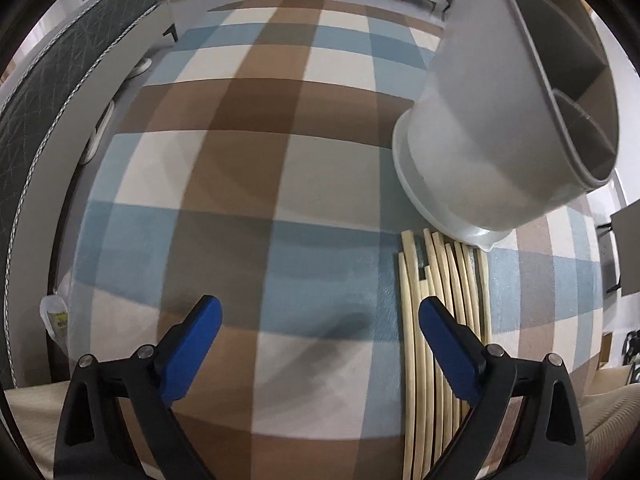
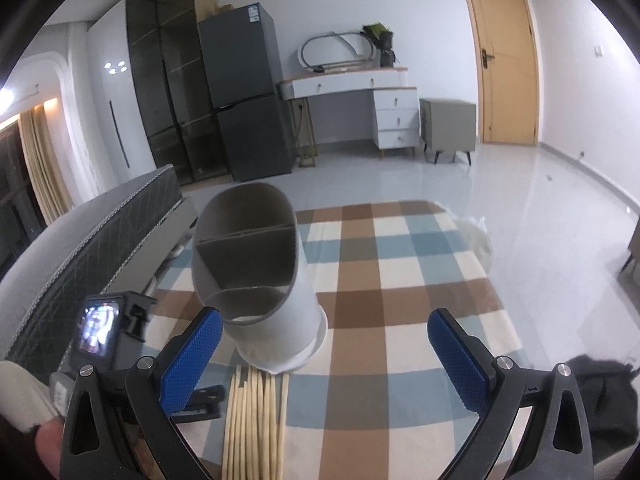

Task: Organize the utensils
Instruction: 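Lower the left gripper to the chopsticks and pinch one chopstick, then lift the chopstick with the left gripper while the right gripper pinches another chopstick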

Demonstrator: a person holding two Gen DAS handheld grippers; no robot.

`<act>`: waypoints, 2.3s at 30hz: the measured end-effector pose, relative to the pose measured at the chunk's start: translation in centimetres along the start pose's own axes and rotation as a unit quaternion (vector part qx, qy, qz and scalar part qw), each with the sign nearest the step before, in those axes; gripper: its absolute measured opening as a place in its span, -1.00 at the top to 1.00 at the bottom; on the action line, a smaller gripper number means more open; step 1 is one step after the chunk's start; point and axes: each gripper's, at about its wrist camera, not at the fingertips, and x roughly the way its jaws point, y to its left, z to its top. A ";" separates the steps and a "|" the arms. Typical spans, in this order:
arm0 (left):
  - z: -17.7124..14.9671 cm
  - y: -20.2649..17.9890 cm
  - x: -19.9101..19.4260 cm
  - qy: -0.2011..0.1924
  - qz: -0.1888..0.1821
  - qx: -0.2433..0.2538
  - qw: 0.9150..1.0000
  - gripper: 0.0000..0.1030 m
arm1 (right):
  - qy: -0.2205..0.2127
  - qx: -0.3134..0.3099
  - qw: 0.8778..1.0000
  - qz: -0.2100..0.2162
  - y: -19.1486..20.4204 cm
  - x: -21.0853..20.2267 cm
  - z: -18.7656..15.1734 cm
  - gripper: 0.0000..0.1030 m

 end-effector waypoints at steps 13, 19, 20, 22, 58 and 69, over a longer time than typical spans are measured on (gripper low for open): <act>-0.4 -0.6 0.3 0.023 0.022 0.006 0.999 -0.82 | 0.032 0.050 0.998 0.005 -1.8 1.1 0.2 -1.00; -0.1 -2.4 0.8 0.029 0.030 0.029 0.999 -0.75 | 0.034 0.044 0.998 0.002 -1.6 1.0 0.1 -1.00; -0.2 -2.6 0.6 0.028 0.028 0.030 0.999 -0.74 | 0.034 0.043 0.998 0.001 -1.6 0.9 0.1 -1.00; -0.4 -2.9 0.3 0.027 0.028 0.030 0.999 -0.60 | 0.033 0.041 0.999 -0.001 -1.6 1.0 0.1 -1.00; 0.9 2.2 -8.3 -0.063 -0.145 -0.090 0.983 1.00 | 0.294 -0.102 0.950 -0.022 5.3 12.8 -7.1 0.76; 1.1 3.7 -8.5 -0.052 -0.165 -0.118 0.978 1.00 | 0.326 -0.110 0.939 -0.007 4.1 10.2 -8.6 0.90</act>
